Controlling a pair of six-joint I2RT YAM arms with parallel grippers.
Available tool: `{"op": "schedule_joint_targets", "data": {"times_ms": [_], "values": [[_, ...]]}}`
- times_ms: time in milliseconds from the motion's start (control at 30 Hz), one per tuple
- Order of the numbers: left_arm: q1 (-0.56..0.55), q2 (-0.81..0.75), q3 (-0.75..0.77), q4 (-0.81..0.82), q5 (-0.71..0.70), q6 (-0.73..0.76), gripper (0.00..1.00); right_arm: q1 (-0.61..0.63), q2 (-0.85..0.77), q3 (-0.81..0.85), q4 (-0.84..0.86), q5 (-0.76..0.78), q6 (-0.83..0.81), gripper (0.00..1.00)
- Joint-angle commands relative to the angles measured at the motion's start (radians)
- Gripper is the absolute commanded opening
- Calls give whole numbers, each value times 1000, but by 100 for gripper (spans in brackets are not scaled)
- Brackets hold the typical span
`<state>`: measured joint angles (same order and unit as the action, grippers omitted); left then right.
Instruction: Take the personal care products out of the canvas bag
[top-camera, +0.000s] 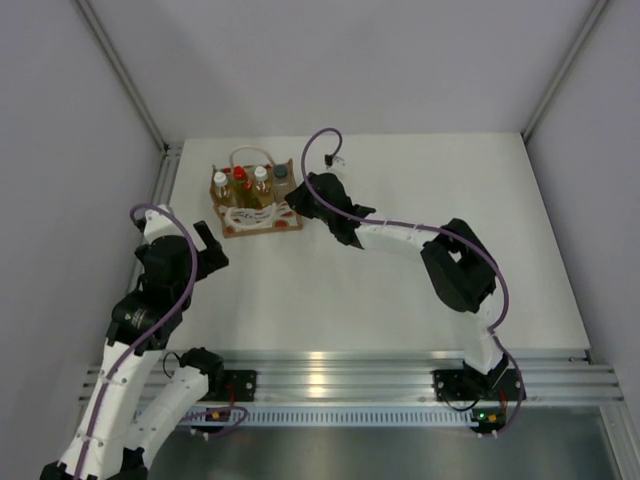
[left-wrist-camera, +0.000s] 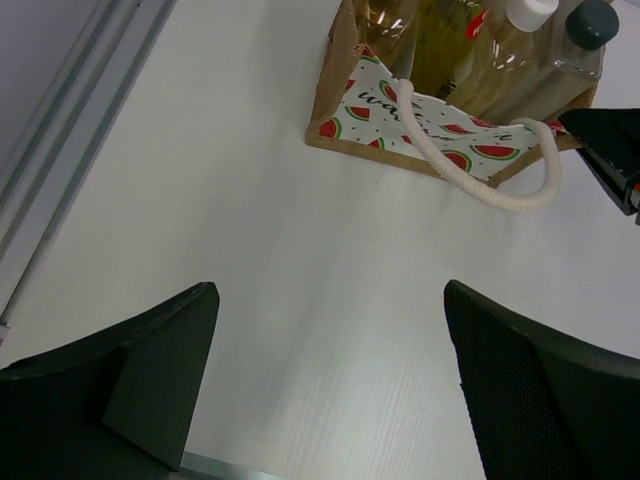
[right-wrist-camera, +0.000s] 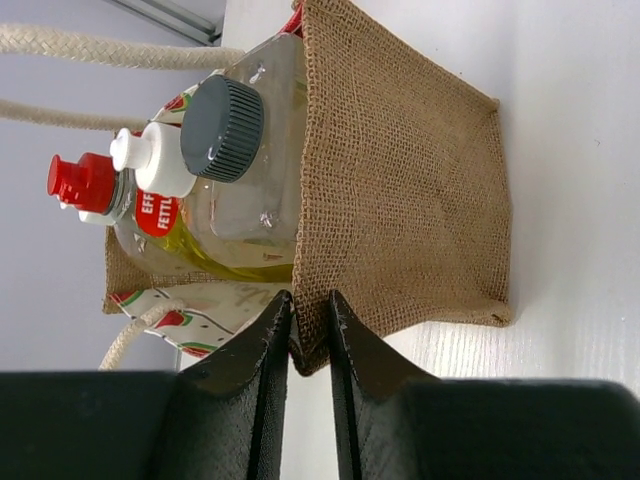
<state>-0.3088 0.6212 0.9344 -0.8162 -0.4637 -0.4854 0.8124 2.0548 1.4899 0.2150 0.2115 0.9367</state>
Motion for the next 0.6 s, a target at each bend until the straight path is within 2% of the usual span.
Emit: {"op": "schedule_joint_targets", "data": {"times_ms": [0,233,367,433,567], "values": [[-4,38,82,43,65,-21,98,21,77,-59,-95,9,-16,0],[-4,233,256,66,123,-67,98,19,76,-109,-54,9,-6,0],[-4,469,365,88,252,-65,98,18,70,-131,-25,6,-6,0],[-7,556,418,89,318,-56,94,14,73,-143,-11,-4,-3,0],[-47,782,584,89,313,-30,84,5,85,-154,29,-27,1,0]]}}
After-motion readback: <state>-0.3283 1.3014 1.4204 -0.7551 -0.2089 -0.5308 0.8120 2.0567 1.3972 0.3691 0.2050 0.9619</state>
